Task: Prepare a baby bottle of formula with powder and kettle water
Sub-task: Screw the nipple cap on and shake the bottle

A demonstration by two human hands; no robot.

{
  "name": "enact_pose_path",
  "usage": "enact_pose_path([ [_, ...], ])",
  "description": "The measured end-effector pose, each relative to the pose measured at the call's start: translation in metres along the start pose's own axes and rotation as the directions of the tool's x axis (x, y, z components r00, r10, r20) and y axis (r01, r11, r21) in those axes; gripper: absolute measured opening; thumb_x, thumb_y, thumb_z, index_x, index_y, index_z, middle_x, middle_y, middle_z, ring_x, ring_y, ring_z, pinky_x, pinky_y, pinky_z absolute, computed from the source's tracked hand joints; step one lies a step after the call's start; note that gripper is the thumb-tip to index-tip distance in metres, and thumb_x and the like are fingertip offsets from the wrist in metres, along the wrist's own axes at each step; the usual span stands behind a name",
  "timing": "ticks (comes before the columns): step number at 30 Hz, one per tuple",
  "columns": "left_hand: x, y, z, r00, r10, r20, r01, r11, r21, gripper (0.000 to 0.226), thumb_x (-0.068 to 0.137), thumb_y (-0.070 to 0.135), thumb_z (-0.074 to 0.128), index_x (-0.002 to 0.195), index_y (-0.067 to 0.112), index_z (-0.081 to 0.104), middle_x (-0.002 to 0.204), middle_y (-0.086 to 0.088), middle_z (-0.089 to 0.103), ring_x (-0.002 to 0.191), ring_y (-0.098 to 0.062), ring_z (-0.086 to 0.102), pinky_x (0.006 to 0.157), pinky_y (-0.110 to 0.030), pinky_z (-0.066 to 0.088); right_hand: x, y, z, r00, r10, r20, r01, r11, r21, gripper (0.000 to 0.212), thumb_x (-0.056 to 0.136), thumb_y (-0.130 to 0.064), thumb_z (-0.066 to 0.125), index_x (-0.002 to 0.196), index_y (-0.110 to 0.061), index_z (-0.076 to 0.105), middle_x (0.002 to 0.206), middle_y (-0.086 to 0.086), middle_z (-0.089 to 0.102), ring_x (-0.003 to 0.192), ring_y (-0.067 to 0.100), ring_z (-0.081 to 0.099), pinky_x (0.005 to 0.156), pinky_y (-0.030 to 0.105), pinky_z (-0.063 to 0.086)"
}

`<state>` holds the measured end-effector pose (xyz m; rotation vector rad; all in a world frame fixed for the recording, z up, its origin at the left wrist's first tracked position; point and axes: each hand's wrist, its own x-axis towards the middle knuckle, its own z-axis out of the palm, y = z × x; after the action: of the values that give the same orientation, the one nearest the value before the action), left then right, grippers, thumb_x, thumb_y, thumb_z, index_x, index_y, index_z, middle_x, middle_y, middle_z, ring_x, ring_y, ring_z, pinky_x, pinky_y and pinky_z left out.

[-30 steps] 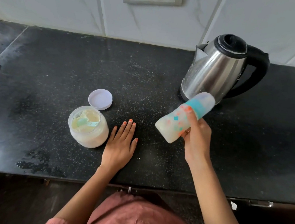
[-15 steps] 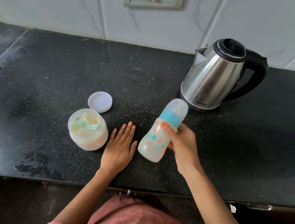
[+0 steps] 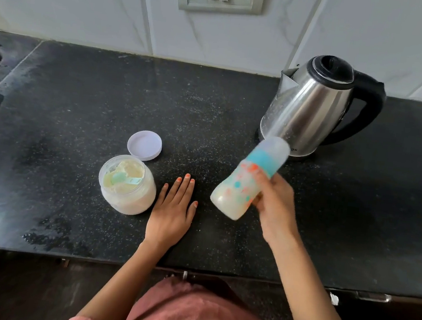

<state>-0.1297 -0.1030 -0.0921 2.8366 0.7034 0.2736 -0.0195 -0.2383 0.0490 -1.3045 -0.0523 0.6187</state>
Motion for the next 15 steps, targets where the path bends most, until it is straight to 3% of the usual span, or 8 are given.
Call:
enact_pose_path([
  [2,0.000,0.000,0.000,1.000,-0.009,0.007,0.009,1.000,-0.016,0.054,0.094,0.035,0.027,0.136,0.008,0.044,0.143,-0.006,0.042,0.130,-0.023,0.041,0.111,-0.036,0.015,0.006,-0.002,-0.001,0.994,0.004,-0.107,0.010,0.991,0.130,0.026,0.075,-0.026,0.066,0.100,-0.018,0.063,0.095,-0.003,0.069,0.090,0.011,0.066,0.070,0.025,0.056],
  [3,0.000,0.000,-0.001,1.000,-0.007,0.011,0.007,1.000,-0.013,0.054,0.093,0.035,0.027,0.136,0.007,0.044,0.143,-0.006,0.043,0.130,-0.023,0.042,0.111,-0.037,0.017,0.005,0.000,0.000,0.996,0.002,-0.094,0.009,0.994,0.113,0.027,0.075,-0.025,0.066,0.101,-0.018,0.062,0.096,-0.002,0.068,0.091,0.012,0.066,0.072,0.026,0.056],
  [6,0.000,0.000,-0.002,1.000,0.021,0.002,-0.021,1.000,0.015,0.054,0.092,0.034,0.029,0.134,0.005,0.046,0.140,-0.010,0.045,0.126,-0.026,0.046,0.110,-0.040,0.021,-0.011,0.011,0.006,0.993,0.033,0.113,-0.013,0.984,-0.177,0.031,0.063,-0.026,0.072,0.092,-0.018,0.065,0.088,-0.001,0.071,0.085,0.014,0.067,0.073,0.029,0.056],
  [8,0.000,0.000,-0.002,1.000,0.021,0.000,-0.021,1.000,0.017,0.054,0.092,0.034,0.028,0.134,0.005,0.047,0.140,-0.010,0.045,0.126,-0.027,0.046,0.110,-0.040,0.022,-0.014,0.010,0.004,0.983,0.035,0.181,0.012,0.968,-0.249,0.032,0.058,-0.027,0.074,0.088,-0.018,0.067,0.084,-0.002,0.072,0.083,0.014,0.068,0.070,0.027,0.055],
  [10,0.000,0.000,-0.001,1.000,0.006,0.003,-0.006,1.000,0.020,0.053,0.093,0.035,0.027,0.134,0.006,0.047,0.141,-0.008,0.045,0.127,-0.025,0.045,0.107,-0.045,0.025,-0.006,0.003,0.003,0.996,-0.014,0.083,0.023,0.993,-0.114,0.037,0.056,-0.033,0.072,0.090,-0.018,0.066,0.087,-0.002,0.072,0.086,0.015,0.068,0.072,0.028,0.056],
  [13,0.001,0.000,-0.001,1.000,0.000,0.016,0.000,1.000,0.012,0.054,0.094,0.036,0.027,0.136,0.008,0.044,0.143,-0.006,0.042,0.130,-0.023,0.041,0.106,-0.048,0.021,0.004,-0.003,0.001,0.995,-0.007,-0.095,0.020,0.990,0.141,0.022,0.074,-0.028,0.066,0.095,-0.021,0.062,0.093,-0.004,0.069,0.088,0.009,0.066,0.074,0.027,0.055],
  [15,0.001,0.000,-0.001,1.000,0.004,0.025,-0.005,1.000,0.016,0.054,0.094,0.036,0.026,0.136,0.007,0.044,0.143,-0.007,0.041,0.130,-0.024,0.041,0.105,-0.048,0.020,0.000,0.001,0.002,1.000,0.002,-0.031,-0.002,1.000,0.011,0.015,0.079,-0.021,0.065,0.094,-0.021,0.062,0.092,-0.003,0.069,0.088,0.010,0.066,0.077,0.030,0.055],
])
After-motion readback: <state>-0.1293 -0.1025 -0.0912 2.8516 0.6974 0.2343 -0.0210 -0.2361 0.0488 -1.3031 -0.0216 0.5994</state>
